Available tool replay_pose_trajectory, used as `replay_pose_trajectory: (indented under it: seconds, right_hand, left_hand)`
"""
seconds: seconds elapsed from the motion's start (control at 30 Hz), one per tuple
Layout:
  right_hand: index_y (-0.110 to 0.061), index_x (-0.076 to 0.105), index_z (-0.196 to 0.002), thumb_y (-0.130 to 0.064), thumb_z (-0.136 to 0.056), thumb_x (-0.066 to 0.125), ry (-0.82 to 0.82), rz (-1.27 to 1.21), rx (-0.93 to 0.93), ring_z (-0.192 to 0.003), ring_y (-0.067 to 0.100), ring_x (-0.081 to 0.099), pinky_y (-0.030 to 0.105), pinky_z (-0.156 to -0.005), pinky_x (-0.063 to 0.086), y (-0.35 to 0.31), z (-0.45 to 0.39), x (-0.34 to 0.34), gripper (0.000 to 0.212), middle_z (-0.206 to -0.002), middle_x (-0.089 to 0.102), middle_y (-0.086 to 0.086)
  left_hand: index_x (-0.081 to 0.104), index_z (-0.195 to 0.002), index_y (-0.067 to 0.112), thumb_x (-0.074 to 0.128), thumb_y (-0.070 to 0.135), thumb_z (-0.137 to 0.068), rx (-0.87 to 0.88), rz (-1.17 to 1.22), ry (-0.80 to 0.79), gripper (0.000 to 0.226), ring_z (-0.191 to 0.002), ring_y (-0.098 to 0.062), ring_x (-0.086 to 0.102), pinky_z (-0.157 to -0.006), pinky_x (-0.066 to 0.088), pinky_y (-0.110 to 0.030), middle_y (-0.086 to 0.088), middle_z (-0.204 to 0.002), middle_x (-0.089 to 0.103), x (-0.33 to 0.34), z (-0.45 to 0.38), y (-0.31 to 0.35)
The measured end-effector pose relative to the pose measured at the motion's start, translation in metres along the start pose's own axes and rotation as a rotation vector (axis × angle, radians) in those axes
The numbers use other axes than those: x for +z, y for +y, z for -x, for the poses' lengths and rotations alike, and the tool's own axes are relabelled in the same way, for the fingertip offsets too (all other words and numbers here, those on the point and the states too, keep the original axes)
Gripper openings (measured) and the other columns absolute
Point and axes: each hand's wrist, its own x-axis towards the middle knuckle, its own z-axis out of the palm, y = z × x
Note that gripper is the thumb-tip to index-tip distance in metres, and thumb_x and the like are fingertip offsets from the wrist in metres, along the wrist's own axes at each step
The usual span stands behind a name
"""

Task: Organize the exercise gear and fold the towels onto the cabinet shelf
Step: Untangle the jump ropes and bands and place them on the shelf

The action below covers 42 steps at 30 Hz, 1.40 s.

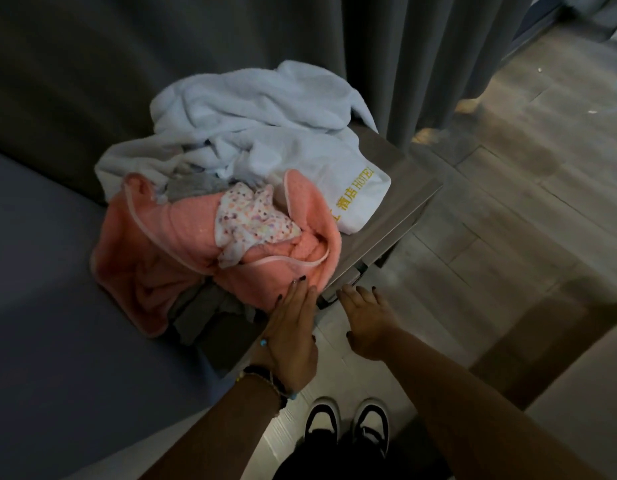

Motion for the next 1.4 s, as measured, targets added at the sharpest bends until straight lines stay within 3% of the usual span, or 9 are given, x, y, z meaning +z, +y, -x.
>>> replay_pose_trajectory:
  seconds: [0.2, 0.33, 0.47, 0.57, 0.7, 0.8, 1.03, 1.23, 1.4]
  right_hand:
    - [-0.018, 0.001, -0.154, -0.023, -0.091, 0.055, 0.013, 0.043, 0.006, -0.145, 0.031, 0.009, 0.044, -0.119, 0.005, 0.007, 0.013, 0.005, 0.083, -0.162, 0.0, 0.007]
    - [-0.018, 0.02, -0.152, -0.029, -0.091, 0.057, 0.066, -0.131, 0.051, -0.142, 0.026, 0.021, 0.039, -0.116, 0.019, 0.011, 0.039, 0.013, 0.072, -0.159, 0.017, 0.005]
    - [-0.016, 0.063, -0.113, -0.015, -0.086, 0.062, 0.474, -0.328, 0.047, -0.105, 0.024, 0.055, 0.033, -0.089, 0.047, 0.017, 0.069, 0.019, 0.028, -0.117, 0.059, 0.004]
    - [-0.02, 0.055, -0.107, -0.027, -0.085, 0.05, 0.674, -0.266, 0.013, -0.09, 0.018, 0.051, 0.03, -0.074, 0.045, 0.016, 0.091, 0.016, 0.024, -0.103, 0.058, 0.004]
    - [-0.032, 0.058, -0.118, -0.049, -0.086, 0.032, 0.382, -0.045, -0.03, -0.114, 0.028, 0.053, 0.044, -0.095, 0.044, 0.026, 0.089, 0.004, 0.045, -0.122, 0.057, 0.005]
    - [-0.041, 0.049, -0.133, -0.057, -0.086, 0.015, 0.145, 0.057, -0.09, -0.143, 0.03, 0.026, 0.058, -0.117, 0.01, 0.039, 0.085, 0.007, 0.06, -0.145, 0.044, 0.0]
    - [-0.041, 0.045, -0.124, -0.064, -0.094, 0.01, 0.189, 0.11, -0.059, -0.124, 0.036, 0.054, 0.053, -0.103, 0.02, 0.054, 0.113, 0.035, 0.052, -0.126, 0.062, 0.006]
    - [-0.044, 0.049, -0.123, -0.065, -0.094, 0.014, 0.211, 0.121, -0.062, -0.127, 0.033, 0.05, 0.053, -0.105, 0.017, 0.067, 0.133, 0.051, 0.05, -0.127, 0.059, 0.001]
    - [-0.042, 0.057, -0.121, -0.064, -0.087, 0.033, 0.172, 0.124, -0.046, -0.128, 0.033, 0.05, 0.055, -0.104, 0.017, 0.068, 0.14, 0.052, 0.047, -0.128, 0.06, 0.002]
  left_hand:
    - [0.047, -0.136, 0.003, 0.056, 0.002, -0.074, 0.09, -0.025, -0.117, 0.063, -0.134, -0.029, 0.04, -0.105, 0.04, -0.047, -0.016, -0.144, 0.046, -0.004, 0.017, 0.003]
    - [0.035, -0.146, 0.01, 0.051, 0.011, -0.089, -0.066, -0.034, -0.336, 0.06, -0.142, -0.026, 0.031, -0.116, 0.029, -0.036, -0.001, -0.151, 0.029, -0.002, 0.025, -0.003]
    - [0.058, -0.129, 0.012, 0.054, 0.034, -0.08, -0.09, -0.011, -0.363, 0.053, -0.109, -0.034, 0.065, -0.085, 0.056, -0.046, -0.01, -0.122, 0.066, 0.0, 0.03, -0.001]
    - [0.062, -0.124, 0.019, 0.054, 0.026, -0.092, -0.128, -0.018, -0.513, 0.034, -0.108, -0.029, 0.061, -0.082, 0.048, -0.032, -0.004, -0.115, 0.069, 0.002, 0.029, 0.013]
    - [0.067, -0.114, 0.019, 0.049, 0.022, -0.095, -0.141, -0.055, -0.635, 0.026, -0.105, -0.026, 0.06, -0.073, 0.039, -0.025, -0.002, -0.111, 0.07, 0.01, 0.028, 0.028]
    - [0.067, -0.113, 0.021, 0.052, 0.026, -0.094, -0.171, -0.056, -0.69, 0.025, -0.104, -0.025, 0.06, -0.079, 0.045, -0.029, -0.001, -0.111, 0.069, 0.014, 0.029, 0.032]
    - [0.063, -0.121, 0.021, 0.054, 0.032, -0.093, -0.238, 0.149, -0.673, 0.031, -0.108, -0.023, 0.06, -0.091, 0.048, -0.032, -0.001, -0.115, 0.068, 0.032, 0.06, 0.049]
    - [0.041, -0.143, 0.009, 0.035, 0.04, -0.082, -0.534, 0.393, -0.501, 0.069, -0.139, -0.024, 0.036, -0.111, 0.024, -0.017, -0.008, -0.147, 0.043, 0.048, 0.082, 0.066]
    - [0.041, -0.144, 0.015, 0.046, 0.024, -0.1, -0.707, 0.414, -0.619, 0.045, -0.13, -0.027, 0.046, -0.107, 0.037, -0.032, -0.008, -0.139, 0.051, 0.063, 0.088, 0.071]
